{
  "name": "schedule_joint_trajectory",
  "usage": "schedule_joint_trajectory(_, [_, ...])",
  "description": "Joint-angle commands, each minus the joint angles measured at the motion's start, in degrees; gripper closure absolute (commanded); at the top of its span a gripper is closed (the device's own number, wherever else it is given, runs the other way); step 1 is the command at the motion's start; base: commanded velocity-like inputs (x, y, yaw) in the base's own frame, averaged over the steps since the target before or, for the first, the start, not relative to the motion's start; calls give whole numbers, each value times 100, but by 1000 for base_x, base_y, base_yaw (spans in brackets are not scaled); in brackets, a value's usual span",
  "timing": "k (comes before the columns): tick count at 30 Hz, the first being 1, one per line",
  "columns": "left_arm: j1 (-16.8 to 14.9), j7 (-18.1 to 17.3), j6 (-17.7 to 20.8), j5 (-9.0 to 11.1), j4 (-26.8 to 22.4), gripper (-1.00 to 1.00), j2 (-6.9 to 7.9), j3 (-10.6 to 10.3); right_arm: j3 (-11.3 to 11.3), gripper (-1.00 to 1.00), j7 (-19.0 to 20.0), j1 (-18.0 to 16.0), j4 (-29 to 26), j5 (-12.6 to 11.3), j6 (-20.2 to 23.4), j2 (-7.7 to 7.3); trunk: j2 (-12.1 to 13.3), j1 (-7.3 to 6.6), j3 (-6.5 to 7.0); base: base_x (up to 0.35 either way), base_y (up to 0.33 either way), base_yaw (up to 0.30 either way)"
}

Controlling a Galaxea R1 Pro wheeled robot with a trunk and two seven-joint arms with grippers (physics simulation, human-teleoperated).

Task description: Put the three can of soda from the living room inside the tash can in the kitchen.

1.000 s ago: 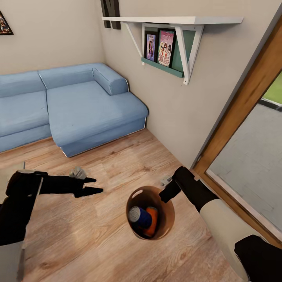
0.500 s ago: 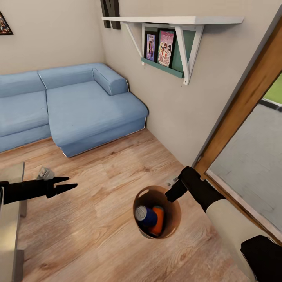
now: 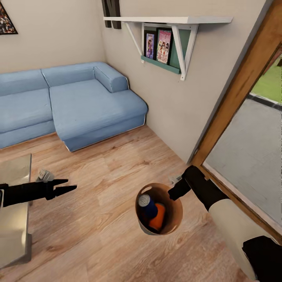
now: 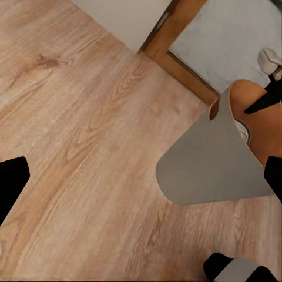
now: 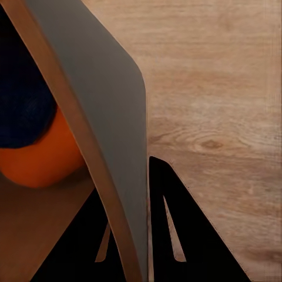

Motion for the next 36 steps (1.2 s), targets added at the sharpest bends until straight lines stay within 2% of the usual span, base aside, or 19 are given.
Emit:
schedule_joint_trajectory(1, [10, 5, 1, -1, 1, -100, 0, 0, -5, 100, 28, -1, -1, -151, 81, 0, 0, 0, 4, -323, 52, -88])
schedule_joint_trajectory(10, [19, 2, -2, -10, 9, -100, 0, -6, -10, 100, 28, -1, 8, -142, 81, -29, 0, 0, 55, -306, 137, -169])
schedule_joint_trajectory(13, [20, 20, -5, -11, 10, -100, 0, -10, -5, 100, 28, 3, 4, -134, 81, -96, 0, 0, 74, -298, 174, -199])
schedule_joint_trajectory(17, [20, 80, -6, -11, 10, -100, 0, -16, 17, 100, 39, 15, -11, -113, 81, -309, 0, 0, 99, -297, 173, -195])
schedule_joint_trajectory(20, [20, 97, -6, -12, 10, -100, 0, -17, 33, 100, 46, 24, -19, -106, 81, -414, 0, 0, 118, -292, 168, -193])
schedule_joint_trajectory(24, [20, 159, -6, -12, 10, -100, -5, -22, 60, 100, 64, 47, -25, -101, 81, -708, 0, 0, 144, -263, 150, -191])
schedule_joint_trajectory(28, [41, 185, -6, -8, 24, -100, -7, -25, 69, 100, 78, 157, -43, -106, -211, -1007, 0, 0, 170, -215, 108, -174])
schedule_joint_trajectory(30, [68, 188, -6, -6, 30, -100, -8, -25, 75, 100, 79, 191, -61, -106, -275, -1077, 0, 0, 181, -168, 52, -149])
schedule_joint_trajectory(33, [105, 194, -9, -4, 40, -100, -9, -26, 81, 100, 102, 360, -102, -103, -636, -1258, 0, 0, 194, -117, 23, -124])
schedule_joint_trajectory(36, [117, 195, -11, -3, 43, -100, -9, -26, 78, 100, 221, 512, -141, -95, -838, -1365, 0, 0, 202, -52, 9, -104])
